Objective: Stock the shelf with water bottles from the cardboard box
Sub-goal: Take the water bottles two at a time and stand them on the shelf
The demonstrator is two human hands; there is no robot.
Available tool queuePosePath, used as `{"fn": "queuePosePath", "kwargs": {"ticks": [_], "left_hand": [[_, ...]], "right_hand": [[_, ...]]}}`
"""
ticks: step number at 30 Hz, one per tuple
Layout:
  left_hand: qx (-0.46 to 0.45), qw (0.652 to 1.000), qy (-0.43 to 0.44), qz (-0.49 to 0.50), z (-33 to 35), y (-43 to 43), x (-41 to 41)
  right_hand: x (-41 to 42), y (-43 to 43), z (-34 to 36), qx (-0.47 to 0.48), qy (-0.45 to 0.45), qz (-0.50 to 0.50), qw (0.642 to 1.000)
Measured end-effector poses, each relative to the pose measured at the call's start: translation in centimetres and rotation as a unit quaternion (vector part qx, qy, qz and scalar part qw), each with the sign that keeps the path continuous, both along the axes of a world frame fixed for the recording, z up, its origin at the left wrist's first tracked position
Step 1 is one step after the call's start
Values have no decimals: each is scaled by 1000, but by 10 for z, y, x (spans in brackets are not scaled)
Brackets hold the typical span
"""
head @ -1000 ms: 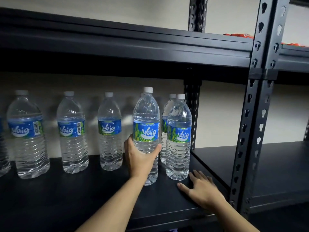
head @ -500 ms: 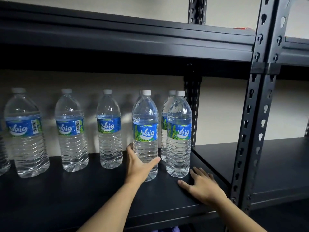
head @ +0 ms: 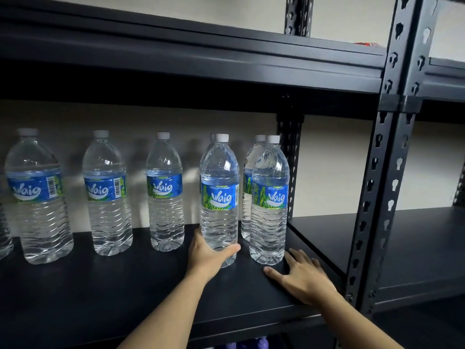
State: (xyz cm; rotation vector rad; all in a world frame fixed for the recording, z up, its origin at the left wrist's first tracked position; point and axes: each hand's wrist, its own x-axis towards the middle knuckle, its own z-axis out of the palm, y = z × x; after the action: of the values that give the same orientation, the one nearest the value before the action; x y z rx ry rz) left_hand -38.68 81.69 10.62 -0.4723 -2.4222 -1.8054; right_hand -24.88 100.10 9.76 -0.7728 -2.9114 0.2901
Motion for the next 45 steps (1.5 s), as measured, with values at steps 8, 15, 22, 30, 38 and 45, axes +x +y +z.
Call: {"fn": "queuePosePath", "kwargs": {"ticks": [8,15,22,30,38,45], "left_hand": [[-12,1000,-5,10,0,0,0],[-17,1000,3,-2,0,-2,-3],[-17,1000,1,-2,0,-3,-2],[-76,995,-41,-39,-6,-15,-1],[-34,999,-41,-8,-13,-60,31],[-37,998,46,-22,-10,-182,92]], "right_hand": [[0,1,-2,9,8,0,1000],[-1,1,-2,13,18,3,1000],[1,1,-2,12,27,3,1000],[5,-4,3,6,56,-4,998],[22,-31,1,-29,172,-99,980],[33,-140,-22,-70,310,-35,947]]}}
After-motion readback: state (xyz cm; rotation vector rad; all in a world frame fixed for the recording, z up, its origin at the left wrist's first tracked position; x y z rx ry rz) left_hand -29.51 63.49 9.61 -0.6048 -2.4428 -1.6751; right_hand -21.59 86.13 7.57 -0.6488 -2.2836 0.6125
